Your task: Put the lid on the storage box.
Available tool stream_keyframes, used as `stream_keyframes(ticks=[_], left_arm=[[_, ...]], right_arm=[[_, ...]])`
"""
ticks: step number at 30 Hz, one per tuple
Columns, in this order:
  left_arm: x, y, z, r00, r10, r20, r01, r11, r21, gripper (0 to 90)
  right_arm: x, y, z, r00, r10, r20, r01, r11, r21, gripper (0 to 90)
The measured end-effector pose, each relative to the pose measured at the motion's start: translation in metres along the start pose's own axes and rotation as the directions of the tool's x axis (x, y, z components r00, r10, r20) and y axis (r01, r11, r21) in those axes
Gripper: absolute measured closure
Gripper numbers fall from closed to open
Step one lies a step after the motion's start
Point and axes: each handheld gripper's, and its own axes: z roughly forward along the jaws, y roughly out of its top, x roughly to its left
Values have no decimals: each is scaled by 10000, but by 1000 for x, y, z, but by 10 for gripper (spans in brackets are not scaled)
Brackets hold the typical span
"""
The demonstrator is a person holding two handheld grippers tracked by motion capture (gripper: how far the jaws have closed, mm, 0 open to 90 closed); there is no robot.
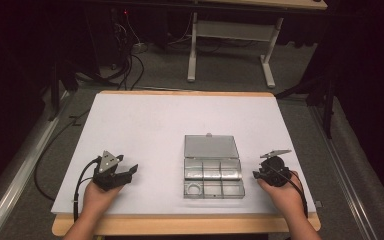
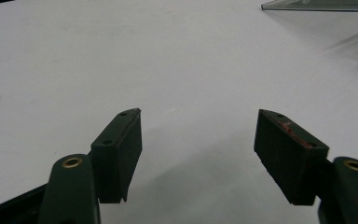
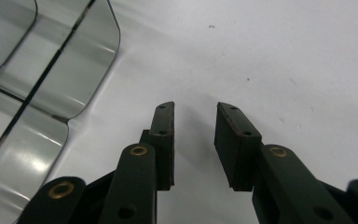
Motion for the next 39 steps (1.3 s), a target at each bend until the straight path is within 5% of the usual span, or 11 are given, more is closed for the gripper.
stream_keyframes(ticks=[6,16,26,30,39], left_arm=[[0,0,0,10000,5,-27,-5,10000,28,329],[1,0,0,9996,-191,-225,190,9998,-52,342],[10,2,2,9942,-1070,-135,1074,9936,362,411],[11,5,4,9934,-1125,-237,1137,9920,555,410],[-2,27,12,9827,-1809,406,1801,9834,218,423]], right_arm=[[0,-8,2,9995,198,257,-174,9955,-937,663],[2,-21,9,9982,457,398,-354,9729,-2286,639],[0,-27,12,9975,631,322,-521,9616,-2695,607],[-2,-27,10,9977,639,230,-551,9598,-2751,597],[-3,-18,4,9987,512,55,-473,9549,-2930,577]])
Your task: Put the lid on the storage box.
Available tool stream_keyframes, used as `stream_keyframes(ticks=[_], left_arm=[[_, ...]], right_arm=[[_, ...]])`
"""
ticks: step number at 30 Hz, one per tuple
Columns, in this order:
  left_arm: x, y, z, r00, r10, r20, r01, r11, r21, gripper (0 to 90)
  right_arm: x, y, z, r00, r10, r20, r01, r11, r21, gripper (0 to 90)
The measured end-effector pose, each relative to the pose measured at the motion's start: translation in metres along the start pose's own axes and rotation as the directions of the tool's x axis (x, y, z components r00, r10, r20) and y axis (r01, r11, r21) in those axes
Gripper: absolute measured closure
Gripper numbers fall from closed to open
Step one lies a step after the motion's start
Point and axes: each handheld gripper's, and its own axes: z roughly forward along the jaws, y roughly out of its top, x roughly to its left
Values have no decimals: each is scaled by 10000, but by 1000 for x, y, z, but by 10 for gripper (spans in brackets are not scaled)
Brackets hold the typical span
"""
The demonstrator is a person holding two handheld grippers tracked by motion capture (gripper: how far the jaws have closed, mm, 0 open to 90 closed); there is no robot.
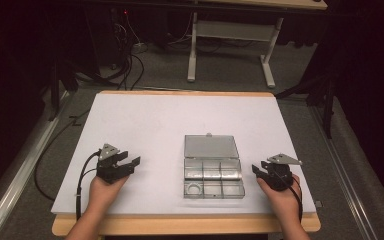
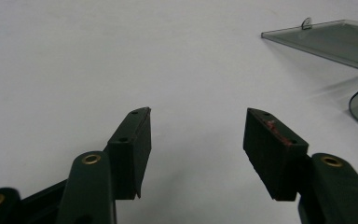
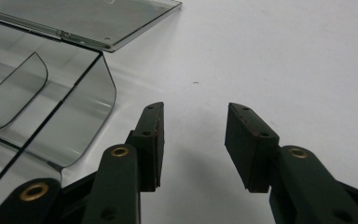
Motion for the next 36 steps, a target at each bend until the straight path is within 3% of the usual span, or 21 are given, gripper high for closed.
stream_keyframes(ticks=[3,11,16,23,29,36], left_arm=[[-11,9,8,9996,245,142,-245,9997,13,420],[-35,23,28,9980,414,487,-420,9991,102,395],[-50,29,39,9970,423,654,-434,9989,153,391],[-72,48,60,9937,750,829,-783,9962,374,378],[-82,59,74,9930,608,1017,-651,9971,397,375],[-94,67,88,9894,454,1378,-542,9967,605,343]], right_arm=[[2,3,3,9999,-163,-14,163,9998,111,572],[1,8,10,9995,-298,-95,300,9990,326,566],[1,13,12,9992,-338,-198,343,9991,265,566],[2,27,13,9984,-520,-226,525,9984,232,563],[2,45,19,9983,-539,-235,547,9979,344,556],[14,66,29,9971,-562,-511,584,9974,418,541]])
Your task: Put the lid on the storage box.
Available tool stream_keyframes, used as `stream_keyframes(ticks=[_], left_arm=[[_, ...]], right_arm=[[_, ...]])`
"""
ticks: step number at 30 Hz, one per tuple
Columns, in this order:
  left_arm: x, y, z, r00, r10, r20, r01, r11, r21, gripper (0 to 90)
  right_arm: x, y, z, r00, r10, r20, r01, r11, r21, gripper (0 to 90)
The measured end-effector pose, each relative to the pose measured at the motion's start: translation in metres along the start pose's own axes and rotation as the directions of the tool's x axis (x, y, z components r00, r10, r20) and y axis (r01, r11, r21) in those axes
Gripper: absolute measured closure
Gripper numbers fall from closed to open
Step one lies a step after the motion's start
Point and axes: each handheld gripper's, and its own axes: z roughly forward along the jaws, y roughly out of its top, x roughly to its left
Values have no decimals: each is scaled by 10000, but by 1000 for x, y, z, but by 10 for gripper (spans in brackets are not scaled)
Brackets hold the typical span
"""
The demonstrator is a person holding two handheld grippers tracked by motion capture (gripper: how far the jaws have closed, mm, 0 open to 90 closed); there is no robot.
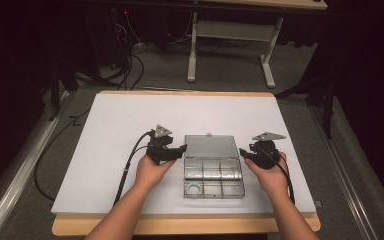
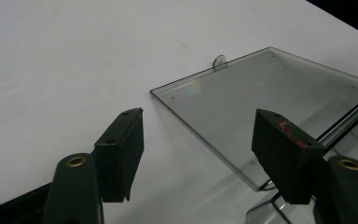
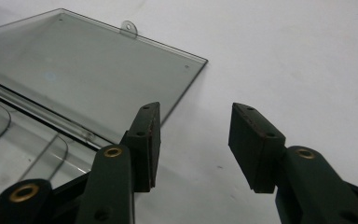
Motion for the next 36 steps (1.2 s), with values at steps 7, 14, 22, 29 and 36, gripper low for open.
stream_keyframes(ticks=[7,14,22,29,36], left_arm=[[-9,2,16,9966,-546,625,532,9983,228,311],[-9,0,26,9897,-1079,936,1043,9936,422,301],[-7,-3,32,9808,-1520,1220,1451,9874,631,303],[-4,-8,36,9759,-1779,1263,1684,9823,824,298],[0,-12,39,9648,-2180,1470,2064,9743,902,287]], right_arm=[[14,10,14,9996,2,-287,0,10000,78,518],[18,10,26,9986,303,-423,-291,9992,279,473],[16,8,31,9955,642,-694,-620,9975,332,444],[13,6,34,9916,984,-835,-962,9949,302,411],[8,4,36,9851,1339,-1077,-1318,9909,265,390]])
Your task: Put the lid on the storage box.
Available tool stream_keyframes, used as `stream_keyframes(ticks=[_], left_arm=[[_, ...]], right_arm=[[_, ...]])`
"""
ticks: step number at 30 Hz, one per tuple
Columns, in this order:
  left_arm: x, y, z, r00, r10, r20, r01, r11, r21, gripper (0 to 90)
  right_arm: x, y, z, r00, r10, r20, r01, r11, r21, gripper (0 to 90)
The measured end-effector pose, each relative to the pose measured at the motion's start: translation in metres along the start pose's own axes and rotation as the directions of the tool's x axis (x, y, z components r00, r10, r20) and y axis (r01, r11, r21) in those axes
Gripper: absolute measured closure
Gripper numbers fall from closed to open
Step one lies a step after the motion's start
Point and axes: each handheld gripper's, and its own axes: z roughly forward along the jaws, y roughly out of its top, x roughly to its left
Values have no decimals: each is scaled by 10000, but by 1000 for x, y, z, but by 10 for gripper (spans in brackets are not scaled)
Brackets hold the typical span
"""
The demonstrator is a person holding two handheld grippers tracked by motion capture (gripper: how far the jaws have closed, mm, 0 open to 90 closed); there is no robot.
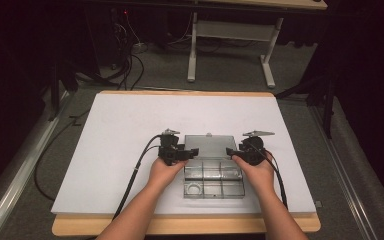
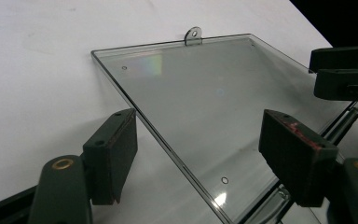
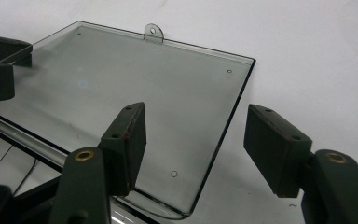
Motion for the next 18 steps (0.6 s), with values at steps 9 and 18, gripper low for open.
stream_keyframes(ticks=[9,18], left_arm=[[4,-1,1,9981,-443,439,438,9990,121,284],[5,-2,1,9968,-521,614,514,9986,138,299]], right_arm=[[-10,-5,4,9945,755,-727,-770,9969,-182,376],[-15,-6,10,9794,1421,-1432,-1439,9896,-19,378]])
